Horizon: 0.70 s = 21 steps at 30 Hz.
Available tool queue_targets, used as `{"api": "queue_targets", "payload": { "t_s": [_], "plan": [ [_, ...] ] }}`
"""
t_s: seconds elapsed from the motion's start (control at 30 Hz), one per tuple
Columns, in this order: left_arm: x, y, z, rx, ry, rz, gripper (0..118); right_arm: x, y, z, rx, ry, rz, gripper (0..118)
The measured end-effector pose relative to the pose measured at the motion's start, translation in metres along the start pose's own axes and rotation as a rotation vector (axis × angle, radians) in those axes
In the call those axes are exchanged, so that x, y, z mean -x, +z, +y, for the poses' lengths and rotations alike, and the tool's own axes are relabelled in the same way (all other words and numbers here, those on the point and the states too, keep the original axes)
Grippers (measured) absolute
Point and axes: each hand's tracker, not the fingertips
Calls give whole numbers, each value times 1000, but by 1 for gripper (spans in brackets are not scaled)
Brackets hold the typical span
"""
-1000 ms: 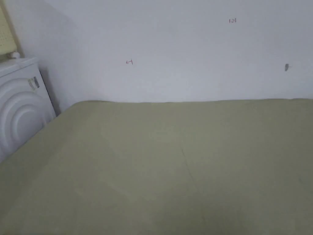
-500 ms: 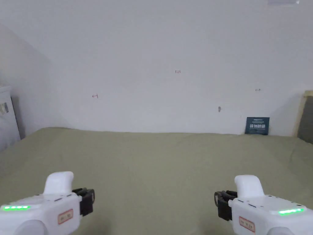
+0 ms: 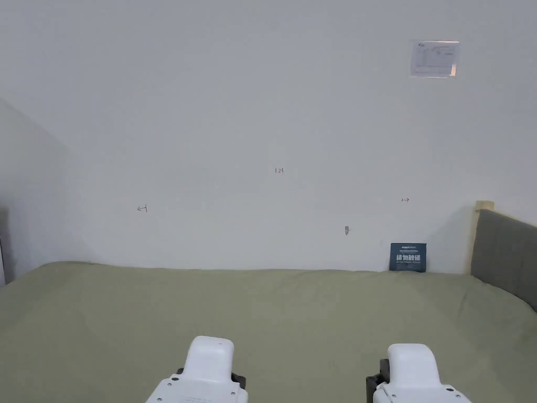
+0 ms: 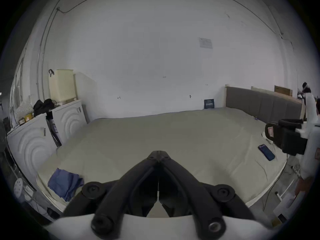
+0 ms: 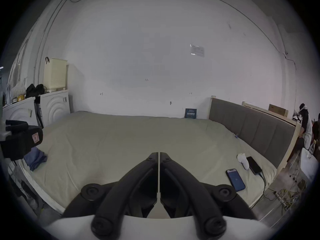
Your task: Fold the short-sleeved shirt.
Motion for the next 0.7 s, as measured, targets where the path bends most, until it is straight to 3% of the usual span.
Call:
{"api": "queue_targets", "payload": {
  "t_s": [0.1, 0.13, 0.2, 0.23, 0.27, 0.37, 0.7],
  "plan": [
    [7, -2, 11, -10, 45, -14, 2, 0, 1, 14, -34, 7, -19, 6],
    [12, -1, 16, -11, 49, -4, 28, 2, 3, 19, -63, 19, -36, 26],
    [10, 0, 24, -31, 70, 18, 107, 5, 5, 25, -116, 46, -83, 90],
    [12, 0, 26, -37, 75, 29, 117, 6, 2, 27, -97, 34, -74, 115],
    [13, 6, 26, -140, 93, 25, 117, 4, 1, 28, -96, 37, -79, 117],
    [7, 13, 28, -125, 87, 54, 118, 4, 10, 29, -222, 9, -67, 117],
    [4, 8, 33, -116, 83, 49, 118, 8, 19, 41, -229, 37, -15, 117]
  ]
}}
